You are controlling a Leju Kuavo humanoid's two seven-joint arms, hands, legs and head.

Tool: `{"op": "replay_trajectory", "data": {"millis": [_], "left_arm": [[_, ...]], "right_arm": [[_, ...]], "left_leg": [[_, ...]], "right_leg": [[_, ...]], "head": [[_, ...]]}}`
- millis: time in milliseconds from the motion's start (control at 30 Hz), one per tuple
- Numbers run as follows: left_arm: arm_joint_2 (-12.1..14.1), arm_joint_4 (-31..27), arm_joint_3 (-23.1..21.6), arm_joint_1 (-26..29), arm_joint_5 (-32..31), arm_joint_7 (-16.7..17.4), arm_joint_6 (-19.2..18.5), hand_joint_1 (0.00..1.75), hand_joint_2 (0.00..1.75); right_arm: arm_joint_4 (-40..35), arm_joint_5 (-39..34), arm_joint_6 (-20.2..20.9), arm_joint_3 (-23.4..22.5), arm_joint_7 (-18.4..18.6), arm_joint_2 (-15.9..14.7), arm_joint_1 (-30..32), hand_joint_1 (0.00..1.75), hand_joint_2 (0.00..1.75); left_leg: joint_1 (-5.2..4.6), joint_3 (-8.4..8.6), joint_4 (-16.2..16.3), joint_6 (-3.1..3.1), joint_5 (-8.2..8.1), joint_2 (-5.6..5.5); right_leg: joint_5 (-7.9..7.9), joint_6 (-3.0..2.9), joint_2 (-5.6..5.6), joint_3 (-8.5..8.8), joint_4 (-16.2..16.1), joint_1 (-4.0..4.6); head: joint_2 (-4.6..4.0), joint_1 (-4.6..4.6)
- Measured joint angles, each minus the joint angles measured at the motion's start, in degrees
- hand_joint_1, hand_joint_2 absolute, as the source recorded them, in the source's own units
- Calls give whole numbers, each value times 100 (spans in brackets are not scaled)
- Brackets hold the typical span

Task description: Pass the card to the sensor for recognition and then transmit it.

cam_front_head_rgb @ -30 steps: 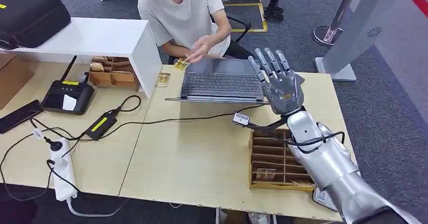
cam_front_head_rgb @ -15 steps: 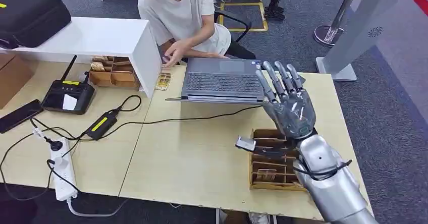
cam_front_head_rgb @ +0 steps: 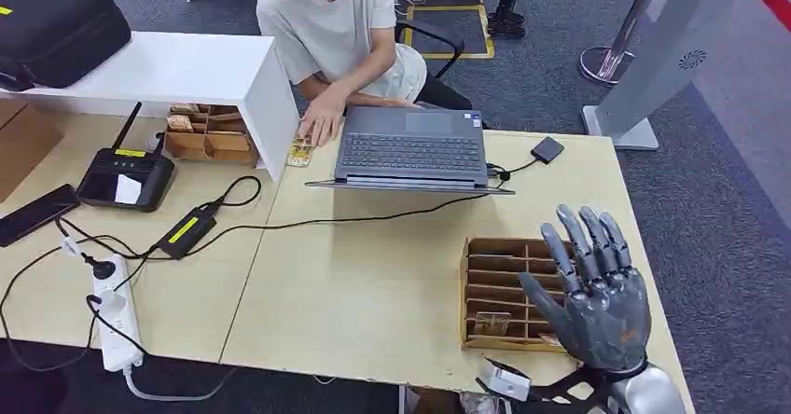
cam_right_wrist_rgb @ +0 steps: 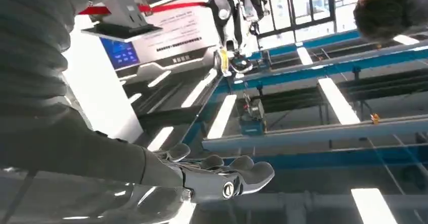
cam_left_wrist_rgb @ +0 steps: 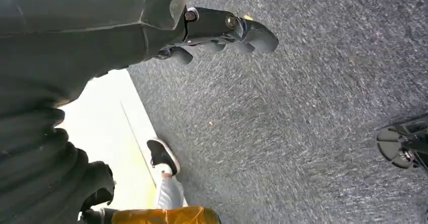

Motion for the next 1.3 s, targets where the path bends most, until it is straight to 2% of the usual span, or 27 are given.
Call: {"op": "replay_trajectory", "data": {"millis": [400,667,1033,1300], "left_arm": [[-59,0,208,13,63,-2,37,0,175],[-72,0,278,14,53,2,35,0,175],[-83,0,359,12,26,15,31,0,175],[-81,0,437,7,2,26,13,0,175]], "right_arm": [[-293,-81,39,-37,391,-879,864,0,175],[-313,-75,129,-31,629,-1228,1061,0,175],[-289,-62,243,87,1001,-1600,1295,0,175],[-72,-101,245,378,1219,-1699,1327,0,175]], "left_leg": [[0,1,0,2,-1,3],[0,3,0,2,-2,4],[0,3,0,3,-2,4],[0,3,0,3,-2,5]], "right_leg": [[0,0,2,0,0,-1],[0,0,2,2,1,-1],[0,0,2,1,0,-1],[0,0,3,1,1,0]], "head": [[0,-2],[0,-2],[0,-2],[0,-2]]}}
